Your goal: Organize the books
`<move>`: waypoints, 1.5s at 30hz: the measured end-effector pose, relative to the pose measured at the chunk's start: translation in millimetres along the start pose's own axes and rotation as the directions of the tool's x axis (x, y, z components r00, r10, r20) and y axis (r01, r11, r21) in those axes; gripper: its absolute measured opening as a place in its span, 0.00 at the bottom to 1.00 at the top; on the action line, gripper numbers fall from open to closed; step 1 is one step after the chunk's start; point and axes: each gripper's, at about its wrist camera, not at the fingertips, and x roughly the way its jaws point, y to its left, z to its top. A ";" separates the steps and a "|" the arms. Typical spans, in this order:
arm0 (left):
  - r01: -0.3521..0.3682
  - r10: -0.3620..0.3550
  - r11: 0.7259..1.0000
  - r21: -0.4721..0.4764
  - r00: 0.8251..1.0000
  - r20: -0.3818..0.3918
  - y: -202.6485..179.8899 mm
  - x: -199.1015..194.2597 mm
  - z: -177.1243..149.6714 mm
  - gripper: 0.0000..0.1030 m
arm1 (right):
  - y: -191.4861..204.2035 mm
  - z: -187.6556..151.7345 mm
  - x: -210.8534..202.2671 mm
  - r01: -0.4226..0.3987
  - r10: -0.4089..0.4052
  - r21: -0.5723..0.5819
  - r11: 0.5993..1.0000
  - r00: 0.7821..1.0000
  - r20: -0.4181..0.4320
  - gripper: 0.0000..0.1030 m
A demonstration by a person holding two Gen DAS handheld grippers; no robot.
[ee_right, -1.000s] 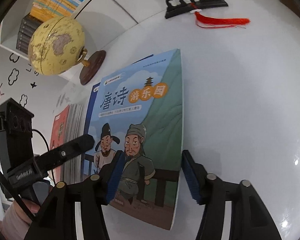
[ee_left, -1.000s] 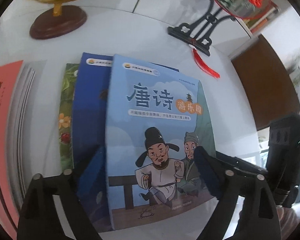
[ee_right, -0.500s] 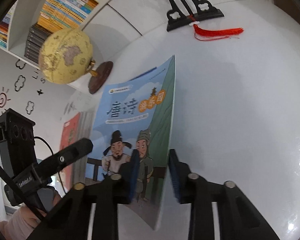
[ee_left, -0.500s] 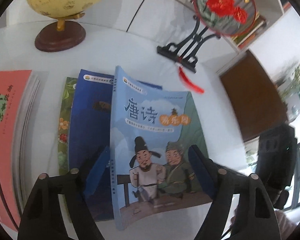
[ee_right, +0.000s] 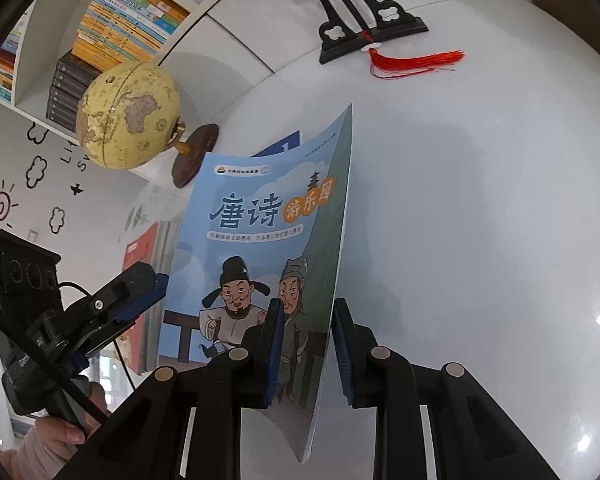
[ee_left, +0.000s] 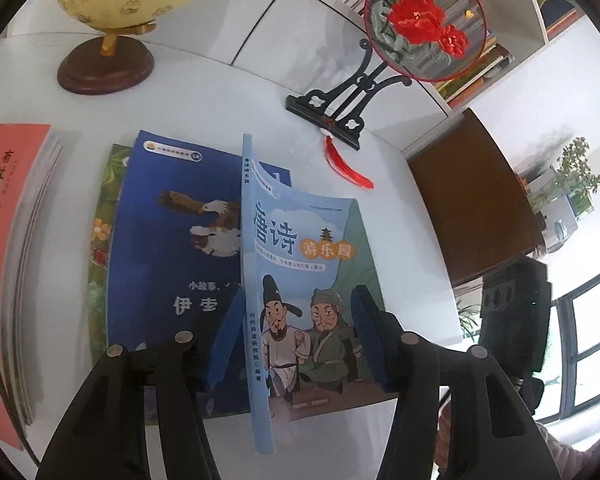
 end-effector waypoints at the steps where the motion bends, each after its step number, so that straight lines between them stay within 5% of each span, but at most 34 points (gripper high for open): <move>1: 0.007 -0.007 1.000 -0.013 1.000 0.003 0.4 1.6 1.0 0.50 | -2.1 -0.1 0.3 0.006 -0.006 0.003 1.000 1.000 -0.003 0.24; 6: 0.076 -0.074 0.994 -0.075 0.997 0.028 2.3 -0.3 6.6 0.50 | -18.1 -4.1 7.4 0.018 -0.016 0.056 0.998 0.999 -0.034 0.24; 11: 0.076 -0.077 0.996 -0.050 0.997 -0.028 -4.5 12.9 4.4 0.50 | -25.3 -8.5 9.3 0.029 -0.026 0.071 0.997 0.999 -0.046 0.24; 15: -0.060 0.065 0.997 0.053 0.994 -0.093 -17.4 28.1 -2.7 0.46 | -29.0 -8.1 8.4 0.044 -0.040 0.072 0.996 0.998 -0.047 0.24; 17: -0.158 0.174 0.977 0.140 0.979 -0.109 -25.1 35.3 -6.6 0.32 | -28.7 -7.8 6.1 0.040 -0.037 0.069 0.997 0.998 -0.045 0.24; 26: -0.264 0.302 0.910 0.320 0.950 -0.076 -47.5 29.9 -9.7 0.29 | -7.5 -4.9 -12.8 0.047 -0.046 -0.049 0.998 0.999 0.018 0.24; 45: -0.258 0.273 0.920 0.294 0.962 -0.010 -51.8 -8.8 -9.4 0.29 | 55.2 -7.2 -40.6 0.150 -0.119 -0.313 0.938 0.986 0.115 0.22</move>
